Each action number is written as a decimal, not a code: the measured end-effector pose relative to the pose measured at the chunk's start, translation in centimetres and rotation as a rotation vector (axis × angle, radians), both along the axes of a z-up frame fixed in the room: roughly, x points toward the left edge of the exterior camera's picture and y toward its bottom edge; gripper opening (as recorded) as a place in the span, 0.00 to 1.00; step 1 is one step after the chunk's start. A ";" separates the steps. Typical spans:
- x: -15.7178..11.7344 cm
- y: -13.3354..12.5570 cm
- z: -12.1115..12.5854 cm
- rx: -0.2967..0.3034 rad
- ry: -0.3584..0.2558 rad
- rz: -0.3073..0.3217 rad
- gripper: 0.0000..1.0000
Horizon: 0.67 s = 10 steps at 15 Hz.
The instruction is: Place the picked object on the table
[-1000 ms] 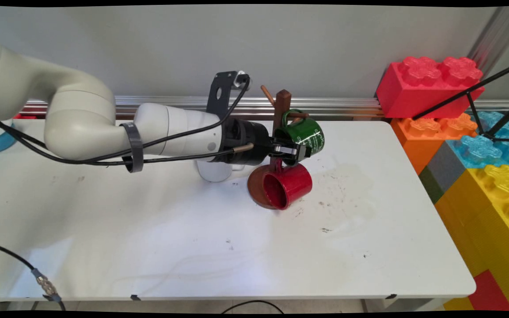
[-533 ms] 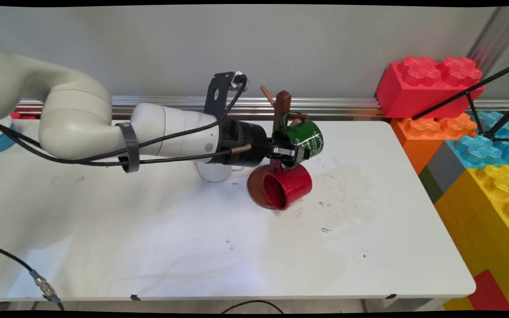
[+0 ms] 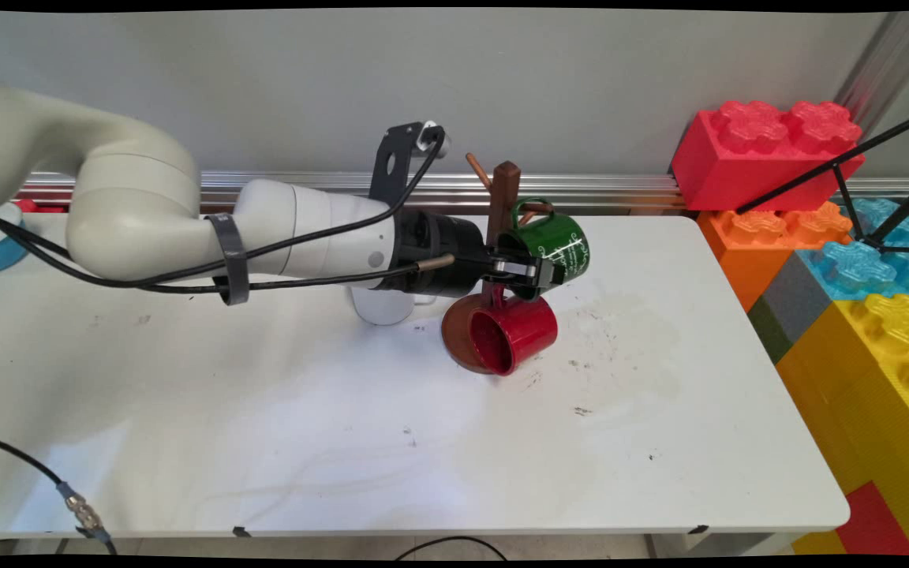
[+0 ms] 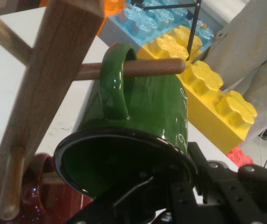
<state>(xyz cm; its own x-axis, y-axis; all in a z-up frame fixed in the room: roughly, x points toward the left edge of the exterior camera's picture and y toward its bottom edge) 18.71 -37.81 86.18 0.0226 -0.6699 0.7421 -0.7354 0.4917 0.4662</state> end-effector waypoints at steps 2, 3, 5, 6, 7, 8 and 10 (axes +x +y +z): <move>-0.1 -0.1 0.2 -0.002 0.007 -0.003 0.00; -0.2 -0.1 0.3 -0.003 0.010 -0.005 0.00; -0.3 -0.1 0.5 -0.003 0.015 -0.007 0.00; -0.4 -0.1 0.6 -0.004 0.018 -0.009 0.00; -0.5 -0.1 0.7 -0.004 0.023 -0.012 0.00; -0.6 -0.1 0.8 -0.004 0.026 -0.014 0.00; -0.8 0.1 1.2 -0.002 0.036 -0.020 0.00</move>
